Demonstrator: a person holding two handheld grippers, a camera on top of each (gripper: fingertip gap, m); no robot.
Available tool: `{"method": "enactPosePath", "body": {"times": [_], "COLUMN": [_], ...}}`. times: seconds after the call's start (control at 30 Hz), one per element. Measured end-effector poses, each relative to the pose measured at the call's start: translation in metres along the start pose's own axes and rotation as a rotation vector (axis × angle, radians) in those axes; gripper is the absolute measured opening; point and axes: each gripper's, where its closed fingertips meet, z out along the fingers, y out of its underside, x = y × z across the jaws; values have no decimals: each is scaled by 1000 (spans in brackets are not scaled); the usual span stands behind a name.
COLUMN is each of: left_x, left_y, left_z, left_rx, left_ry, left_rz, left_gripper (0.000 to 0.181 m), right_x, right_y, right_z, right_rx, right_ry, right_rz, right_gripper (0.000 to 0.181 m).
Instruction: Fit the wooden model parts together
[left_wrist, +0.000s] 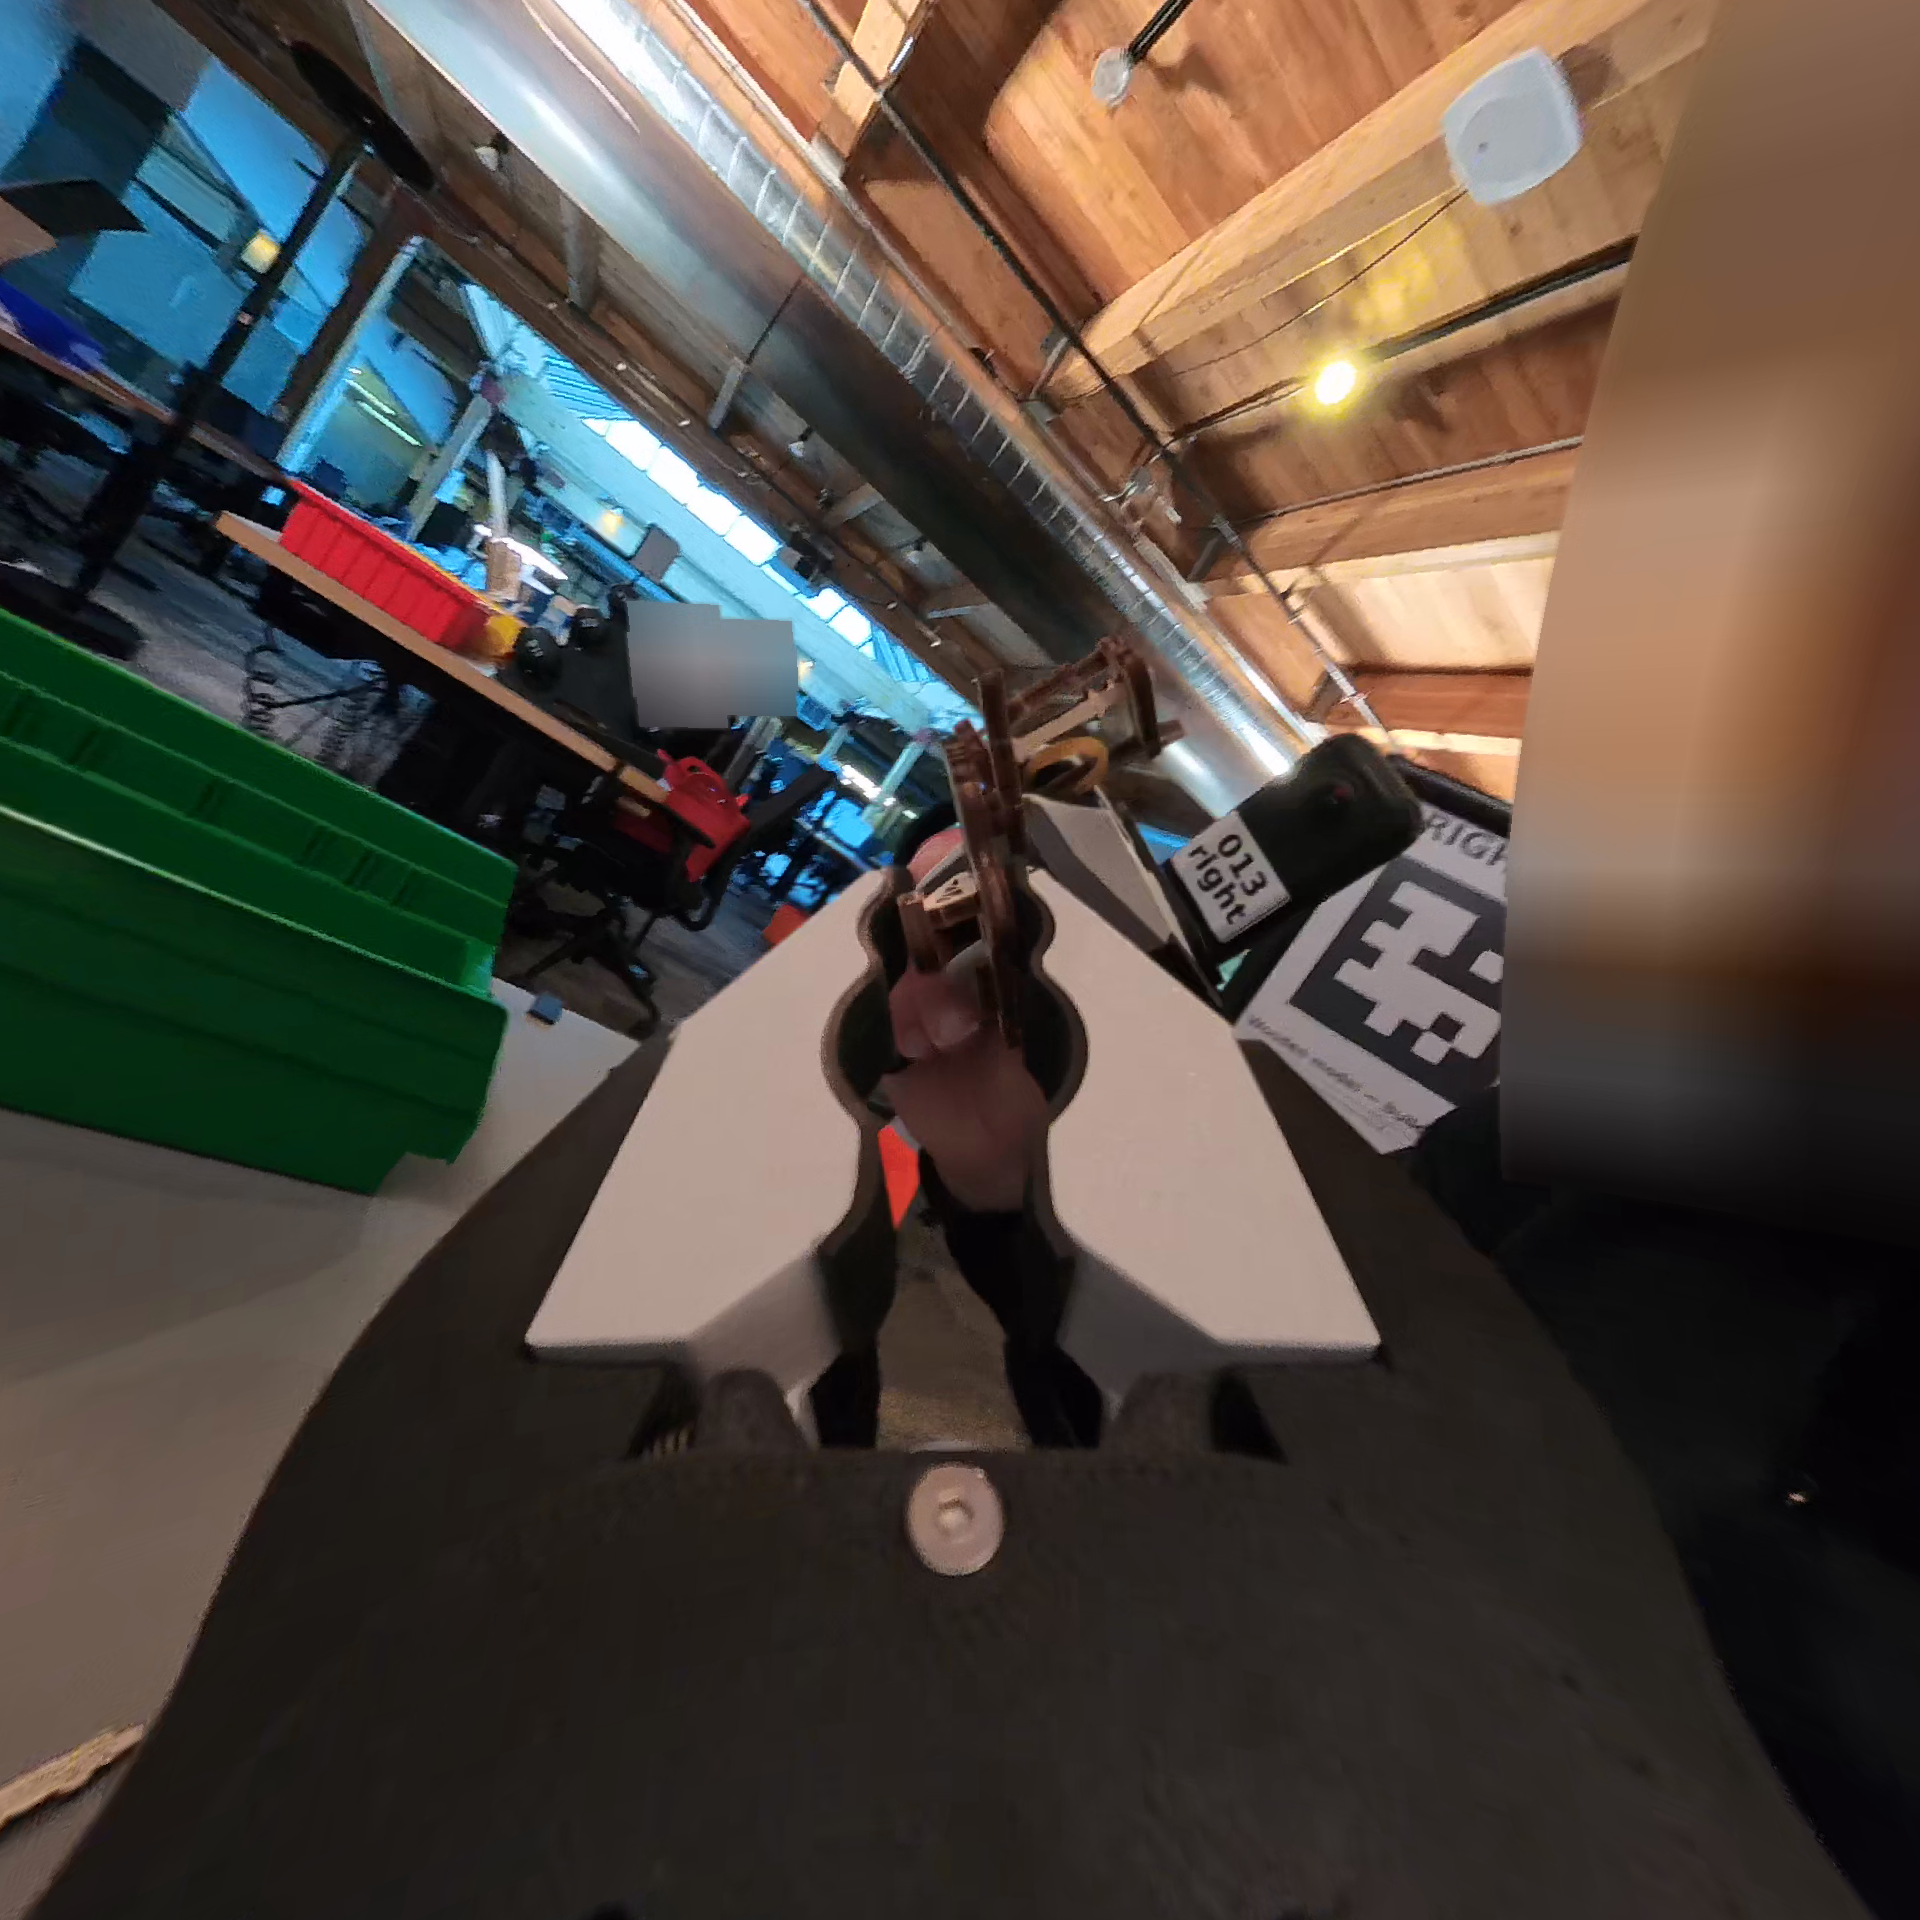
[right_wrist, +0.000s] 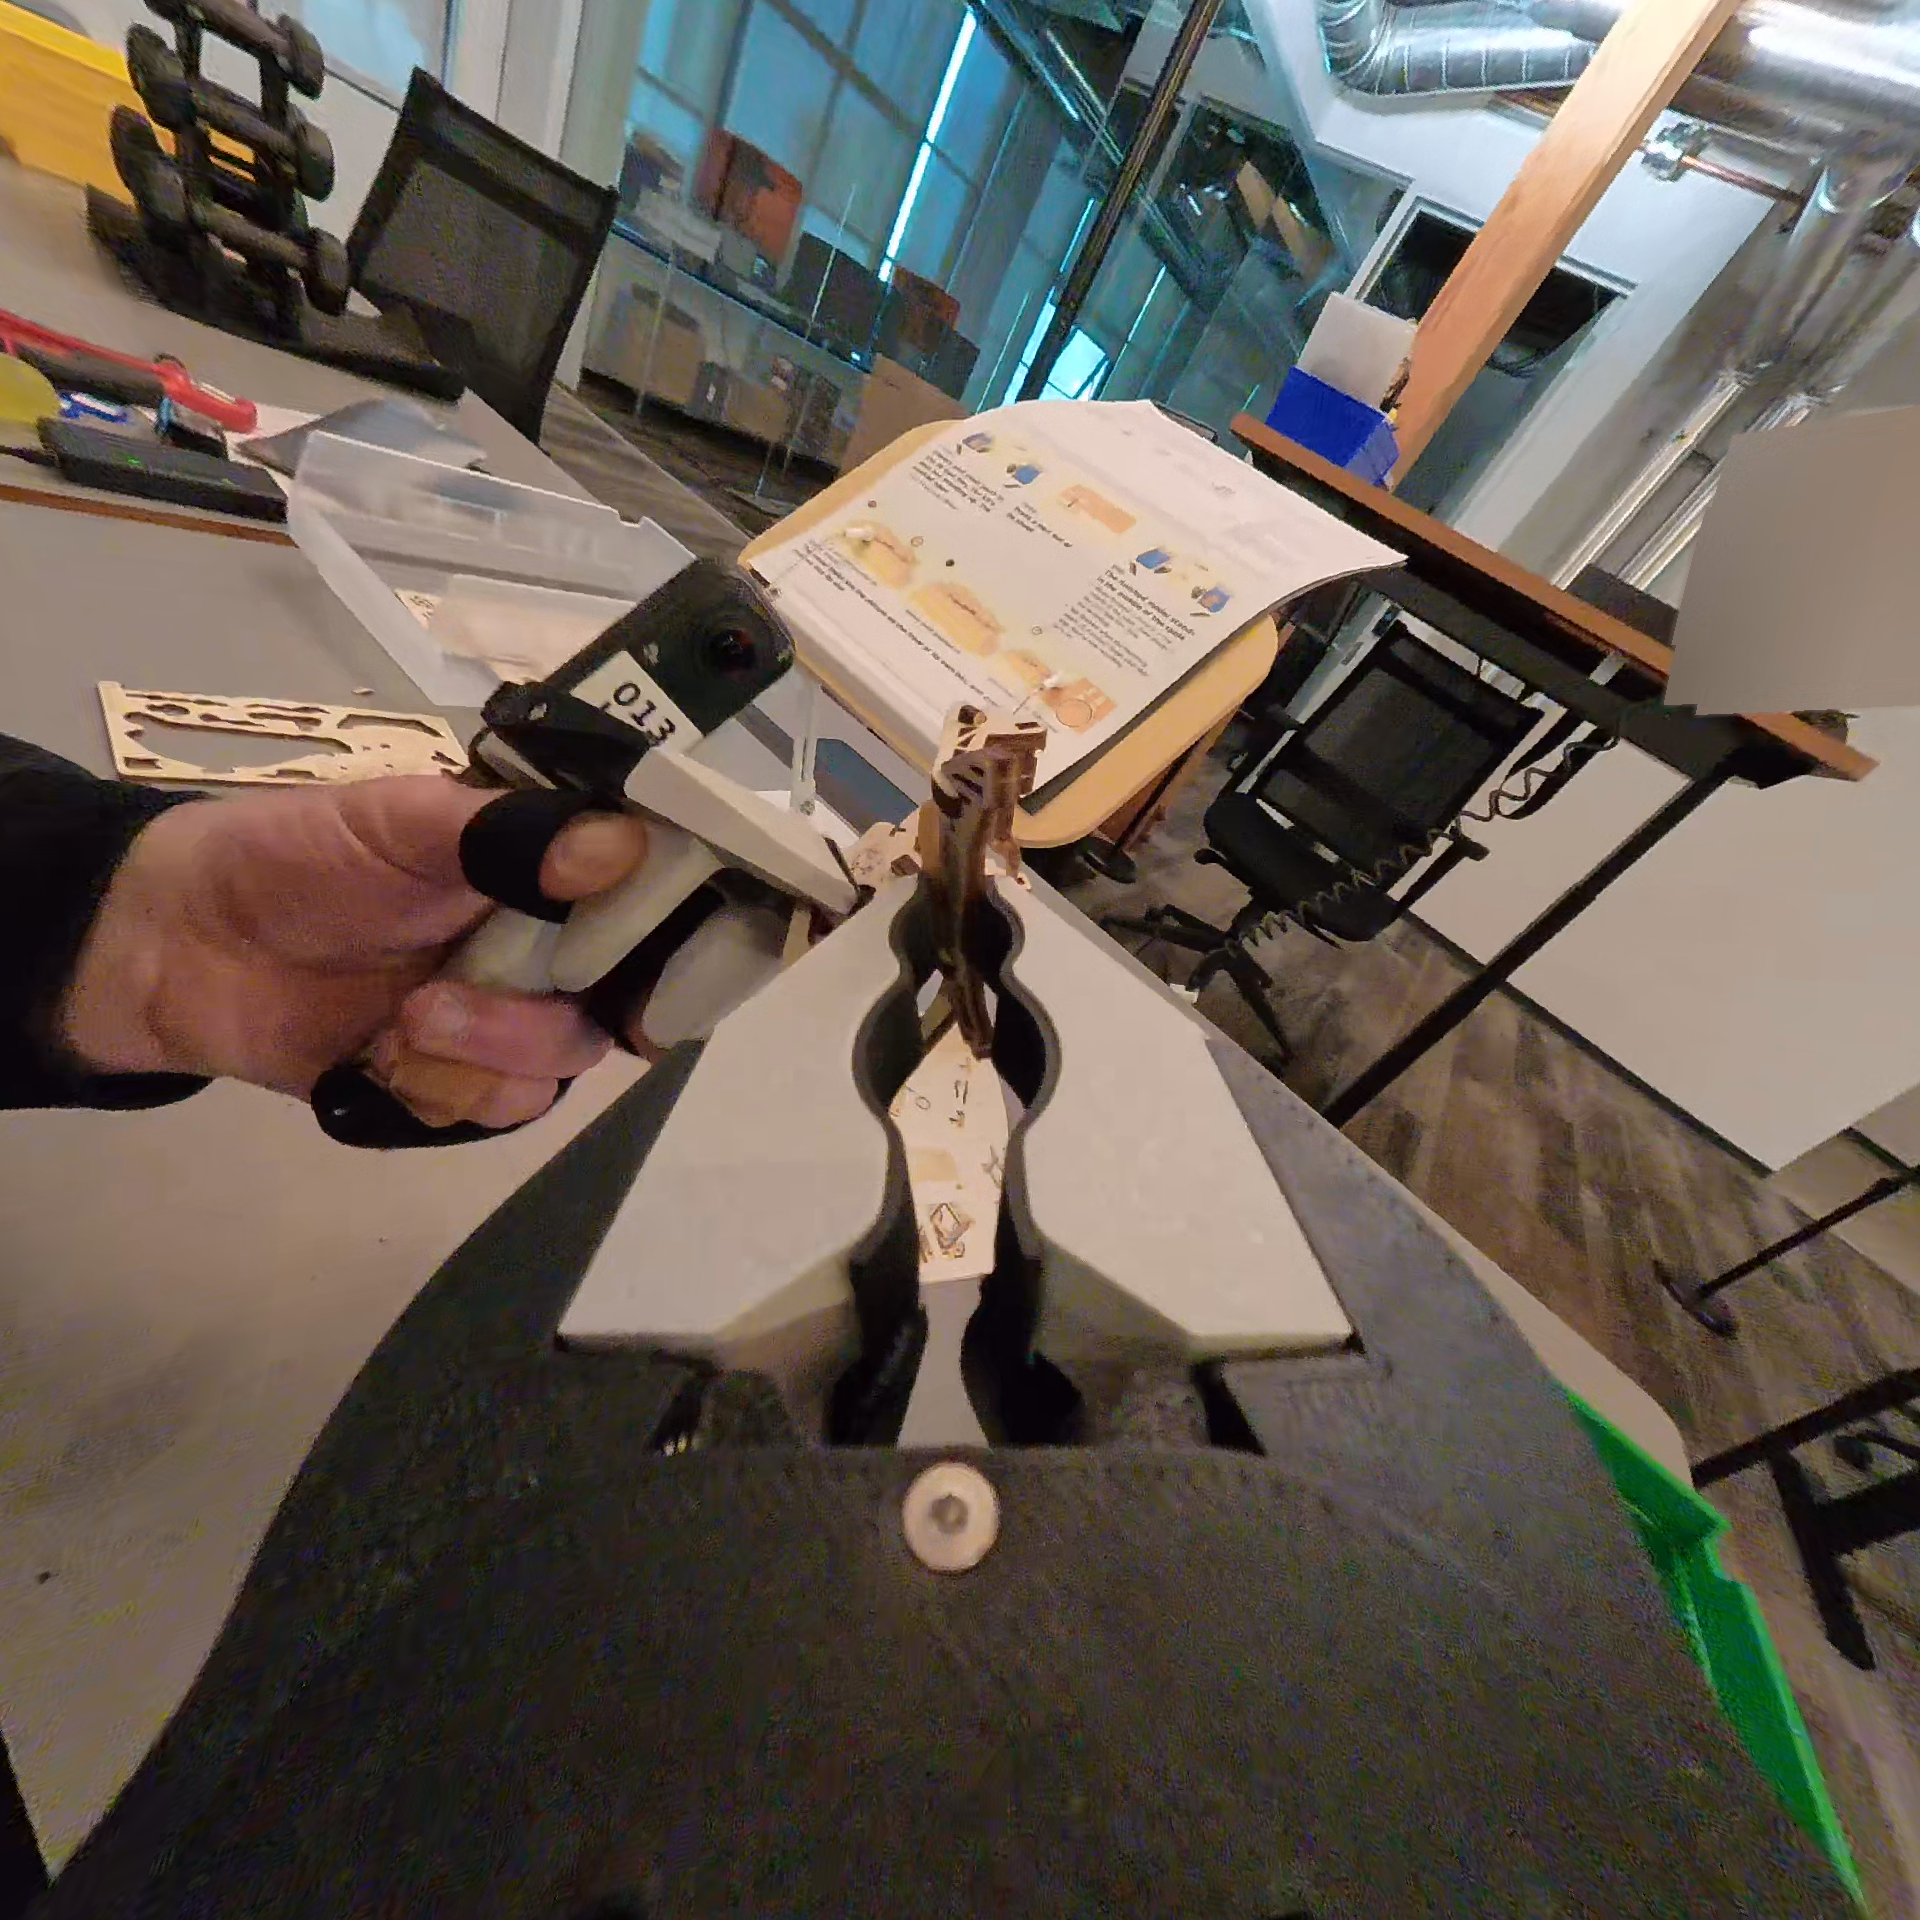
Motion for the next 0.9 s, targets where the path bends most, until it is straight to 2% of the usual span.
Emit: {"method": "enactPosePath", "body": {"times": [0.13, 0.2, 0.27, 0.37, 0.47, 0.53, 0.6, 0.67, 0.73, 0.8, 0.9], "left_x": [-10, -14, -11, -13, -12, -2, 5, 11, 16, 19, 25], "left_y": [-2, -5, -9, -15, -21, -20, -18, -16, -15, -14, -14], "left_z": [-3, -7, -10, -15, -16, -10, -4, 1, 4, 5, 7], "left_rx": [-74, -110, -137, -228, -331, -399, -462, -521, -555, -583, -594], "left_ry": [-140, -208, -240, -352, -425, -394, -366, -340, -319, -312, -303], "left_rz": [162, 285, 406, 683, 990, 1162, 1314, 1442, 1537, 1617, 1692], "left_gripper": [17, 17, 17, 17, 17, 17, 17, 17, 17, 16, 17], "right_x": [3, 5, -2, -5, 2, 7, 6, 0, -1, -6, -10], "right_y": [16, 12, 21, 44, 30, 18, 3, -12, -23, -26, -18], "right_z": [4, -3, -6, -16, -29, -35, -36, -35, -32, -28, -19], "right_rx": [-77, -54, -95, -182, -137, -110, -79, -62, -77, -115, -202], "right_ry": [-33, -13, -54, -106, -127, -131, -183, -256, -299, -346, -314], "right_rz": [56, 56, 51, 104, 145, 120, 94, 72, 52, 24, -112], "right_gripper": [8, 28, 35, 40, 53, 58, 53, 50, 55, 54, 43]}}
